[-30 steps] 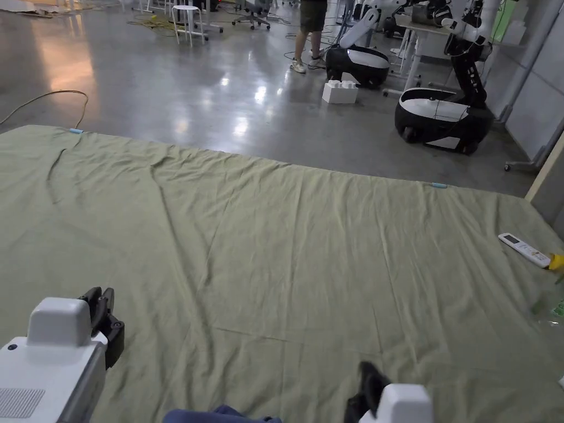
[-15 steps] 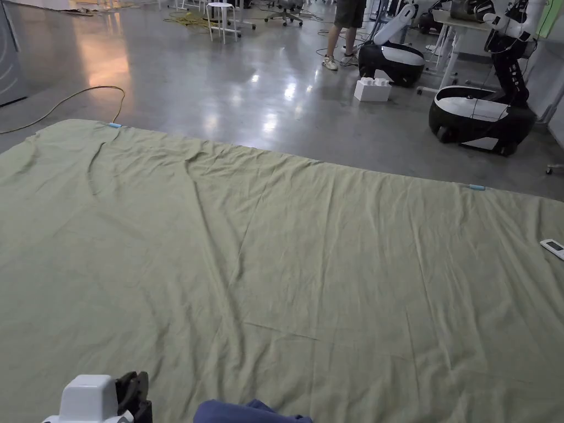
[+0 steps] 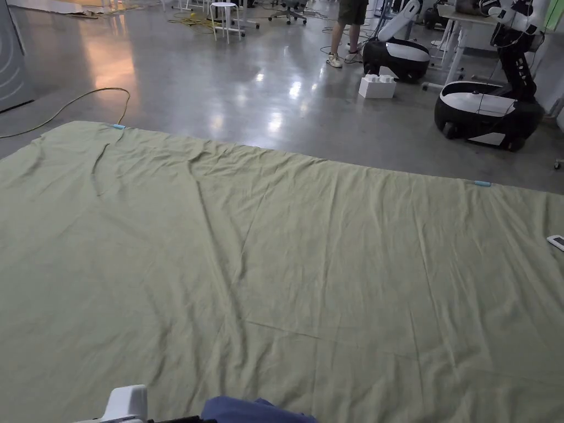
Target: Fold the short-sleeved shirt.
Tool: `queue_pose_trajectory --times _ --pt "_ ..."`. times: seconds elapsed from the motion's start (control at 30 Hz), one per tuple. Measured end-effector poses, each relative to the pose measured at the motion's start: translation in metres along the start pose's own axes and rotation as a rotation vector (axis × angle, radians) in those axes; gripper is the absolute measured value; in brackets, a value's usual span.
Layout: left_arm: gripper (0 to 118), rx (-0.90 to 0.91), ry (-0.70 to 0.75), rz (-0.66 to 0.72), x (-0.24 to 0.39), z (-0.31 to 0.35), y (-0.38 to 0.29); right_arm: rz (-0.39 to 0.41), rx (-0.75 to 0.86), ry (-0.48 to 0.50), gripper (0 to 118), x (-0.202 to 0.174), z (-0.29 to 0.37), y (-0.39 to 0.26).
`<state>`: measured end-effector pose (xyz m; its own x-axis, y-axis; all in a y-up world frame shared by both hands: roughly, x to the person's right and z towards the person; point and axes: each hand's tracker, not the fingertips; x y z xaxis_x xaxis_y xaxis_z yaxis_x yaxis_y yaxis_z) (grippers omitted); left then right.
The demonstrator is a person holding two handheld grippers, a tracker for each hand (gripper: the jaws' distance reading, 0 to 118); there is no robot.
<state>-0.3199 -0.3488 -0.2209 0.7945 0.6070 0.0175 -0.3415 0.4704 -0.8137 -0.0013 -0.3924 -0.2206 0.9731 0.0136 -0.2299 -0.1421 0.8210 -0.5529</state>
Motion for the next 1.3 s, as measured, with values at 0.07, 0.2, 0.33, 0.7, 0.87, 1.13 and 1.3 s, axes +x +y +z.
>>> queue_pose_trajectory --times 0.07,0.2,0.33,0.7,0.87,1.13,1.3 --pt "78 -0.042 -0.055 0.008 -0.007 -0.017 0.001 -0.002 0.000 -0.001 2 0.000 0.000 -0.001" --pt "78 -0.180 -0.105 0.095 -0.023 -0.052 0.002 -0.005 -0.001 -0.010 2 0.002 0.002 -0.003" --pt "73 -0.123 -0.217 0.188 -0.039 -0.059 0.006 -0.003 -0.001 -0.033 2 0.005 0.002 -0.007" --pt "25 -0.126 -0.308 0.343 -0.052 -0.068 -0.012 0.022 -0.007 -0.046 2 0.006 0.000 -0.009" --pt "23 -0.129 -0.350 0.323 -0.044 -0.053 0.002 0.037 0.001 -0.056 2 0.006 0.009 0.001" --pt "22 -0.100 -0.356 0.243 -0.049 0.001 0.048 -0.023 0.103 -0.091 2 0.041 0.026 0.050" --pt "22 -0.077 -0.255 0.193 -0.065 0.056 0.084 -0.012 0.206 -0.132 2 0.068 0.037 0.096"
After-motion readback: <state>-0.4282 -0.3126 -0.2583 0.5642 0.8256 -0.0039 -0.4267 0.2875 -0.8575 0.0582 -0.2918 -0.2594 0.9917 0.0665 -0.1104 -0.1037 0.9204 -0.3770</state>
